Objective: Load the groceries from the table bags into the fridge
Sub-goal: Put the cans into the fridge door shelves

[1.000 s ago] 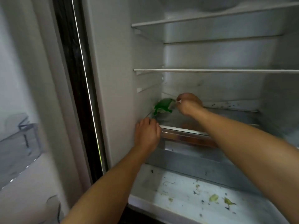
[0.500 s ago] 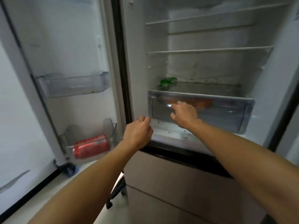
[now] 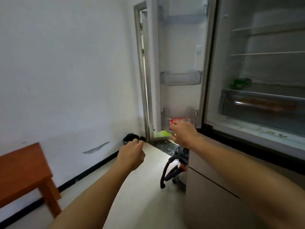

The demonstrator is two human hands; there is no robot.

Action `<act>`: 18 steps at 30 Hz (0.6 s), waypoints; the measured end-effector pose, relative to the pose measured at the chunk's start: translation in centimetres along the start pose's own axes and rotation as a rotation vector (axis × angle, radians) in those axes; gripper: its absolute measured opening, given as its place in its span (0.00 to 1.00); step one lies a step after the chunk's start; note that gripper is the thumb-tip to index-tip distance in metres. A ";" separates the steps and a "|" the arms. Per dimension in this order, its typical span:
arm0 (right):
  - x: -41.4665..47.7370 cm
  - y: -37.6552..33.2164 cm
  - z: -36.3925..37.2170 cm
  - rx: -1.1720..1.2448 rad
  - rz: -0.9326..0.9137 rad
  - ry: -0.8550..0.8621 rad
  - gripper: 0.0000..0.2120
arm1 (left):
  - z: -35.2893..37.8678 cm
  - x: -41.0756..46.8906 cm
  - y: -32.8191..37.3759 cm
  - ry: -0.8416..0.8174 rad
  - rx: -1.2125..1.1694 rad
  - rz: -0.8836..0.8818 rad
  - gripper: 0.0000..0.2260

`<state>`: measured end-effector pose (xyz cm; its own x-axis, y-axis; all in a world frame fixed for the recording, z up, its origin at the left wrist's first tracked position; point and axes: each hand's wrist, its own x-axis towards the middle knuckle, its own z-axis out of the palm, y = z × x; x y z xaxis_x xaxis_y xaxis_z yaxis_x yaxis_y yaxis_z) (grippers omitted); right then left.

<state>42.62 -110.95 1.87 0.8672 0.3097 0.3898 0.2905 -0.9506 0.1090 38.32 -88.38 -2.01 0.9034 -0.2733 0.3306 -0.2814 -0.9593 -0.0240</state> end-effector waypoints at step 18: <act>3.9 -63.1 -1.3 0.331 -0.647 0.016 0.10 | -10.9 -40.5 -45.3 -0.134 0.206 -0.698 0.05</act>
<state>27.21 -49.82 -2.32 0.4752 0.8054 0.3542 0.8525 -0.5211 0.0412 10.94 -33.13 -3.99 0.8855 0.4115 0.2158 0.4275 -0.9035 -0.0313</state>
